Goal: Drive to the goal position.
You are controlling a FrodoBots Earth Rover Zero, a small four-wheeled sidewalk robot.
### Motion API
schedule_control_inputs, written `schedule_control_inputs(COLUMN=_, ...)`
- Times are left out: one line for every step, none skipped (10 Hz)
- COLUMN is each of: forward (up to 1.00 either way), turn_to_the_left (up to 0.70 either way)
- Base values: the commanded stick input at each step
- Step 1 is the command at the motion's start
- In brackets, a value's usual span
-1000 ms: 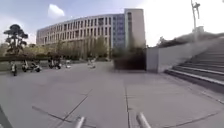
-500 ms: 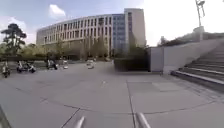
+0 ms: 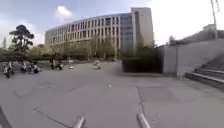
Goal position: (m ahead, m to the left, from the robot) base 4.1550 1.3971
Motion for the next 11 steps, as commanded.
schedule_control_inputs(forward=1.00, turn_to_the_left=0.27)
schedule_control_inputs(forward=1.00, turn_to_the_left=0.27)
schedule_control_inputs(forward=1.00, turn_to_the_left=0.27)
schedule_control_inputs(forward=1.00, turn_to_the_left=0.00)
schedule_control_inputs(forward=1.00, turn_to_the_left=0.00)
schedule_control_inputs(forward=1.00, turn_to_the_left=0.00)
schedule_control_inputs(forward=1.00, turn_to_the_left=0.00)
schedule_control_inputs(forward=1.00, turn_to_the_left=0.00)
schedule_control_inputs(forward=1.00, turn_to_the_left=0.00)
schedule_control_inputs(forward=1.00, turn_to_the_left=0.00)
schedule_control_inputs(forward=1.00, turn_to_the_left=0.00)
